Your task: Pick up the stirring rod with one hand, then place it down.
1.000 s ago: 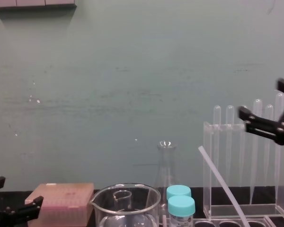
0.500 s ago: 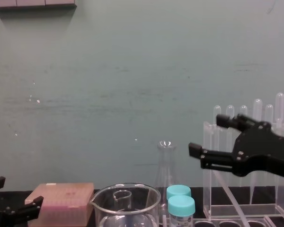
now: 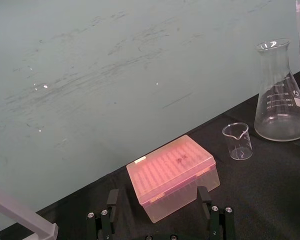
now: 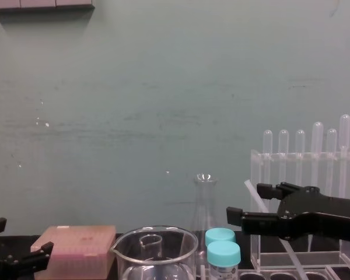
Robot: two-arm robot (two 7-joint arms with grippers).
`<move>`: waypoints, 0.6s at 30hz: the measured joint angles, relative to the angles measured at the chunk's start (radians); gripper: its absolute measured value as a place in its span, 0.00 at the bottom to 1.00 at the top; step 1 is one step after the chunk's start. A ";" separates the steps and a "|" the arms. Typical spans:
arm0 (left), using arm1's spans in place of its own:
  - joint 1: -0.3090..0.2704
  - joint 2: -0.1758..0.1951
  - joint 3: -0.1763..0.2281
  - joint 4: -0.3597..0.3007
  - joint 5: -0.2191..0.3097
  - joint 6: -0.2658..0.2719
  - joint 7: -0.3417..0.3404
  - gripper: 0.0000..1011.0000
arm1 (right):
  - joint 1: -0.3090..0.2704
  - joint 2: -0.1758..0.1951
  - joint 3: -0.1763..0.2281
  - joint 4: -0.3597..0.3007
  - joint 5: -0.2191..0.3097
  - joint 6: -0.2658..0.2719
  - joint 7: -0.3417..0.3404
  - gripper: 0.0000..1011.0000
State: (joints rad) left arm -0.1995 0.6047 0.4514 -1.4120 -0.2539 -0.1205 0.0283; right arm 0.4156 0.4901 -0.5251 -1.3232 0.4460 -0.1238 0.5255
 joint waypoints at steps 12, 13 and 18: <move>0.000 0.000 0.000 0.000 0.000 0.000 0.000 0.99 | -0.005 -0.006 0.008 0.000 -0.008 0.012 -0.003 0.99; 0.000 0.000 0.000 0.000 0.000 0.000 0.000 0.99 | -0.005 -0.006 0.008 0.000 -0.008 0.012 -0.003 0.99; 0.000 0.000 0.000 0.000 0.000 0.000 0.000 0.99 | -0.005 -0.005 0.008 0.000 -0.008 0.012 -0.003 0.99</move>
State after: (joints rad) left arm -0.1996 0.6047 0.4514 -1.4120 -0.2539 -0.1205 0.0283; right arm 0.4111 0.4846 -0.5175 -1.3233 0.4382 -0.1114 0.5221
